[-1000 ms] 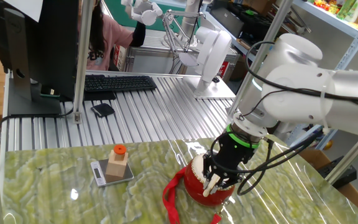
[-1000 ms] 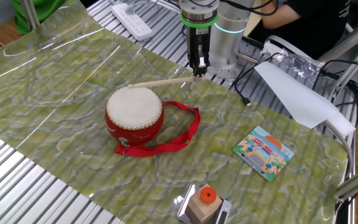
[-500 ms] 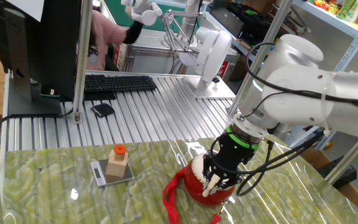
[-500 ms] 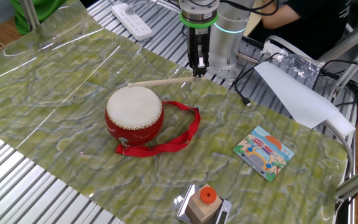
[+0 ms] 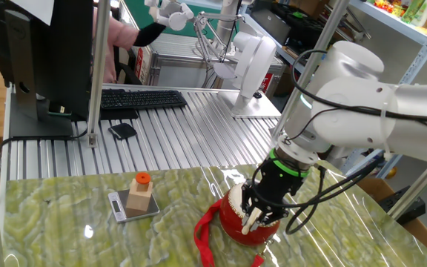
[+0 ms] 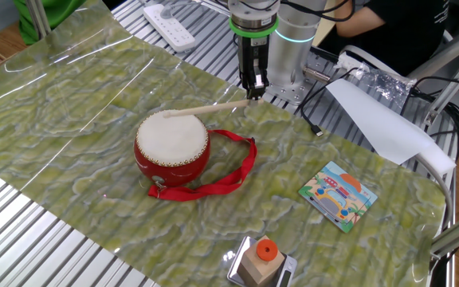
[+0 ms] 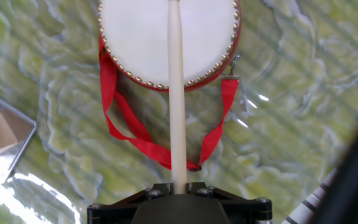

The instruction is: Play the drum

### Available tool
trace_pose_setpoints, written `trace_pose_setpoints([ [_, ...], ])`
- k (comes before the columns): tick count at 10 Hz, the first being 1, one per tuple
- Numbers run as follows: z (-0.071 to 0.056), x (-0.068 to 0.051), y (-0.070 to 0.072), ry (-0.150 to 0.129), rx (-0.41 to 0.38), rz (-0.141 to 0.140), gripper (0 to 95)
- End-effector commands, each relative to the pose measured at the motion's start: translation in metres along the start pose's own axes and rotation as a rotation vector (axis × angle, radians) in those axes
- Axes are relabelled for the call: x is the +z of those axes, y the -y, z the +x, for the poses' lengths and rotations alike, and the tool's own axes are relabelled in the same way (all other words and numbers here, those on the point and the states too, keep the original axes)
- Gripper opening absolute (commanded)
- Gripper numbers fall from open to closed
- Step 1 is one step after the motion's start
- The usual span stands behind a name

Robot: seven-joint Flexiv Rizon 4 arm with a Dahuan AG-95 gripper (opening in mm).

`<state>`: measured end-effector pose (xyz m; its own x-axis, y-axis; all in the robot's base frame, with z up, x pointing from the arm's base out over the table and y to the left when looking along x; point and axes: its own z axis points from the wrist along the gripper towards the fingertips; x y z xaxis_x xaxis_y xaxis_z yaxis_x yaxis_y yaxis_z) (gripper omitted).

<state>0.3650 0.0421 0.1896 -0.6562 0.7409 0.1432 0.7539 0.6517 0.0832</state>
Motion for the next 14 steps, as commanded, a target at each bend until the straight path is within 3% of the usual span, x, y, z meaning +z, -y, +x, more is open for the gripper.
trace_pose_setpoints([
  [1, 0.0008, -0.0005, 0.0003, 0.001, 0.006, -0.002, 0.0],
  [9, 0.0009, -0.0006, 0.0003, -0.004, 0.038, -0.004, 0.0],
  [12, 0.0011, -0.0006, 0.0003, 0.009, 0.012, -0.003, 0.0],
  [14, 0.0011, -0.0006, 0.0003, 0.024, 0.07, -0.004, 0.0],
])
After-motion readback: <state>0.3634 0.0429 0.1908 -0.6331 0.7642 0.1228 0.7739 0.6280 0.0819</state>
